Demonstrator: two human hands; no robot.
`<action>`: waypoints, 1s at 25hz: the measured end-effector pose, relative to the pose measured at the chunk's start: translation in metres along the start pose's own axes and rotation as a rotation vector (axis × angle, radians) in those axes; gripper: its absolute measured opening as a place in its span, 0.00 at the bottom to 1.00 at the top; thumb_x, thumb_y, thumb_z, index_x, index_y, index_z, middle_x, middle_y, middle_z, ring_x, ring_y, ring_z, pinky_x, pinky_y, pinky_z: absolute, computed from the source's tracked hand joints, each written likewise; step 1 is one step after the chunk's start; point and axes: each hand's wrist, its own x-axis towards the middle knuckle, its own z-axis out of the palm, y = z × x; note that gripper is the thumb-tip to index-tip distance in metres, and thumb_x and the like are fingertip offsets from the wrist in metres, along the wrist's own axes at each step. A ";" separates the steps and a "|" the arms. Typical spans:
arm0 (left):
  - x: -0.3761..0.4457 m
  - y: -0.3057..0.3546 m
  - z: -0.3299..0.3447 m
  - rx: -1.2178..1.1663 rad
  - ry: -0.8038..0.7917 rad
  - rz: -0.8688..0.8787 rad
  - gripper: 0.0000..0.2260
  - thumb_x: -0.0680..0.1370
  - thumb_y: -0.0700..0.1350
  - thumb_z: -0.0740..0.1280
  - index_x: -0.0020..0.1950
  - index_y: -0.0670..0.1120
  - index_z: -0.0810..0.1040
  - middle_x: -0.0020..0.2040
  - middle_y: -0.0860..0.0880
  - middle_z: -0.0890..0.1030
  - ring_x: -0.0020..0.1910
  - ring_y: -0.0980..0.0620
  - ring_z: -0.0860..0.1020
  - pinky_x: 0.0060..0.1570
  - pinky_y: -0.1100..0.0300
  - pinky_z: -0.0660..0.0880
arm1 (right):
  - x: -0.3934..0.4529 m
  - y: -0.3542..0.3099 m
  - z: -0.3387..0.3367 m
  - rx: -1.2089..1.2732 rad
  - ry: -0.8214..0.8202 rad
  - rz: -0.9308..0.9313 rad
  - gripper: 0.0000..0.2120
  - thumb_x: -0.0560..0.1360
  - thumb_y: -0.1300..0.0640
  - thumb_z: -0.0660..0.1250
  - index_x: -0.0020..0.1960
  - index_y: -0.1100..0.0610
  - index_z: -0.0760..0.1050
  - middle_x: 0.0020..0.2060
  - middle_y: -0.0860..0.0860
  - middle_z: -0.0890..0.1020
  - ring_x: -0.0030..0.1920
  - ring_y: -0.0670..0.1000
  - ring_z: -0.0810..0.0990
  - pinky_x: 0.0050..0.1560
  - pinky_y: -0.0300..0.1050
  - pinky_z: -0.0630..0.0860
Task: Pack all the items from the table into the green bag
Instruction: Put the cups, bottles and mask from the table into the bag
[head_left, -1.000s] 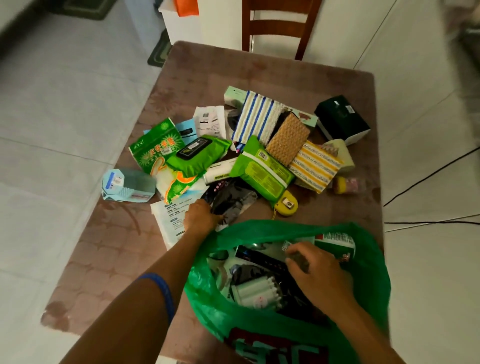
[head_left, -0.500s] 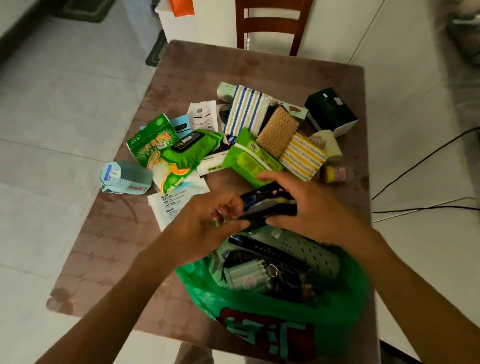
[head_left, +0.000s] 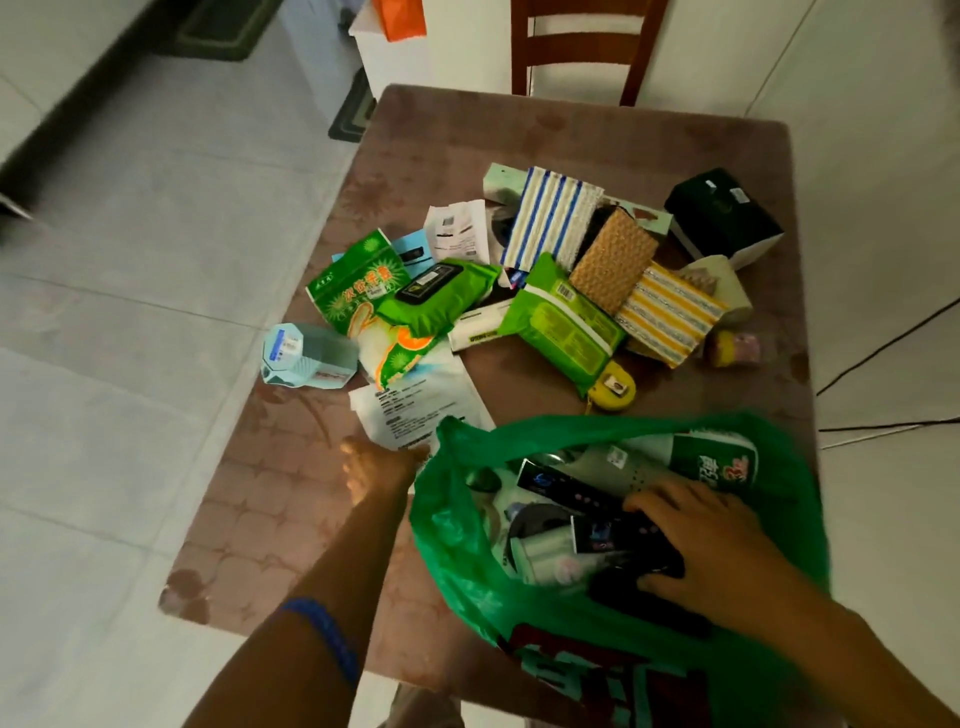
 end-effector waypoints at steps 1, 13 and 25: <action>-0.012 0.014 -0.004 -0.023 0.011 -0.018 0.37 0.52 0.55 0.81 0.56 0.47 0.70 0.50 0.43 0.80 0.48 0.41 0.80 0.44 0.42 0.81 | -0.004 -0.001 0.002 0.060 0.069 0.008 0.28 0.70 0.36 0.66 0.66 0.40 0.62 0.65 0.41 0.65 0.66 0.48 0.66 0.63 0.47 0.65; -0.198 0.104 -0.138 -0.640 -0.366 0.578 0.11 0.74 0.38 0.65 0.53 0.52 0.79 0.52 0.50 0.84 0.51 0.55 0.82 0.44 0.63 0.80 | -0.006 -0.041 -0.045 1.075 0.425 0.033 0.15 0.71 0.54 0.74 0.55 0.45 0.75 0.50 0.42 0.81 0.50 0.44 0.80 0.50 0.43 0.78; -0.222 0.067 -0.037 1.111 -0.884 1.301 0.10 0.73 0.51 0.67 0.51 0.50 0.79 0.49 0.48 0.82 0.49 0.47 0.80 0.46 0.55 0.76 | -0.006 0.038 -0.070 1.232 0.069 0.162 0.12 0.68 0.65 0.75 0.50 0.57 0.81 0.44 0.52 0.87 0.47 0.56 0.85 0.45 0.51 0.82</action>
